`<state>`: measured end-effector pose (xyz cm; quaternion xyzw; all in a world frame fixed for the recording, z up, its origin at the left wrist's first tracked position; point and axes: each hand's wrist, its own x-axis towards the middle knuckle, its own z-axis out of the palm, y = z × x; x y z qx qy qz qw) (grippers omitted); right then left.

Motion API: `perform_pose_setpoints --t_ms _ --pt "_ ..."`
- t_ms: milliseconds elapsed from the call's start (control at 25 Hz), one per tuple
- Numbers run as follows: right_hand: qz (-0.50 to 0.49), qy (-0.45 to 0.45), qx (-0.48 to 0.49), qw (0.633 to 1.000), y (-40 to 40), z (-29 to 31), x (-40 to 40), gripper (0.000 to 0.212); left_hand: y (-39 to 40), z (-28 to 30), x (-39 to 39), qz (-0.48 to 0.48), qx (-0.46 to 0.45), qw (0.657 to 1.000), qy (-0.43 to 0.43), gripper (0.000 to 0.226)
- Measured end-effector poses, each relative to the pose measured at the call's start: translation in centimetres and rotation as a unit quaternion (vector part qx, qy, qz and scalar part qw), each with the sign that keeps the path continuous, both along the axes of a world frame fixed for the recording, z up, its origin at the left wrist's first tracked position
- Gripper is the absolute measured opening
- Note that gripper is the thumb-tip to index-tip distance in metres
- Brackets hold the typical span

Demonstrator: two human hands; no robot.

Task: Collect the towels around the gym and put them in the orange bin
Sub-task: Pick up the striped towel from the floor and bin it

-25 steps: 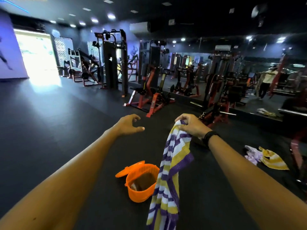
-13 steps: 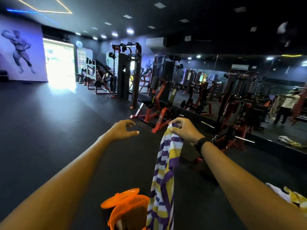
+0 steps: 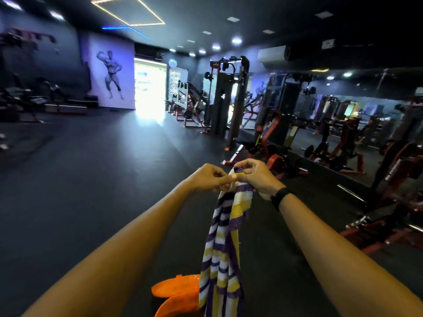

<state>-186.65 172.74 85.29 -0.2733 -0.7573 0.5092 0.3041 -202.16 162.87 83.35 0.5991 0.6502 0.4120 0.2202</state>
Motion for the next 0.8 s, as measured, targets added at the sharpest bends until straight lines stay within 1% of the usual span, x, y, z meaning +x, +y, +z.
perform_pose_setpoints --t_ms 120,200,280,360,440,560,640,680,760,800 --pt "0.105 0.003 -0.056 0.993 4.3 0.3 -0.1 0.042 3.1 0.0 1.9 0.119 0.017 0.993 -0.016 0.044" --pt "0.171 -0.013 -0.080 0.982 6.6 0.9 0.2 0.045 4.4 0.1 2.8 0.185 0.017 0.982 0.023 0.046" --pt "0.218 -0.028 -0.077 0.973 9.0 1.4 0.7 0.052 6.0 0.4 4.3 0.233 0.027 0.971 0.051 0.044" --pt "0.243 -0.040 -0.073 0.966 10.8 1.6 0.9 0.057 7.0 0.5 4.7 0.259 0.042 0.964 0.038 0.032" --pt "0.251 -0.043 -0.063 0.965 11.8 1.7 0.8 0.058 7.4 0.2 4.7 0.277 0.048 0.959 0.029 0.020" --pt "0.242 -0.023 -0.058 0.968 12.3 2.3 0.2 0.057 7.2 0.1 5.3 0.318 0.039 0.946 0.044 0.013" --pt "0.239 0.001 -0.071 0.968 12.4 2.6 -0.5 0.057 6.7 -0.5 5.4 0.319 -0.018 0.943 0.093 0.011" --pt "0.238 0.014 -0.073 0.968 12.5 2.7 -0.9 0.057 6.2 -1.0 5.1 0.310 -0.061 0.943 0.107 0.013" --pt "0.222 0.039 -0.070 0.972 13.0 3.0 -1.6 0.055 5.3 -2.1 4.1 0.294 -0.128 0.943 0.090 0.016" --pt "0.205 0.048 -0.064 0.975 13.1 3.2 -1.7 0.054 4.9 -2.3 3.6 0.296 -0.131 0.944 0.068 0.017"
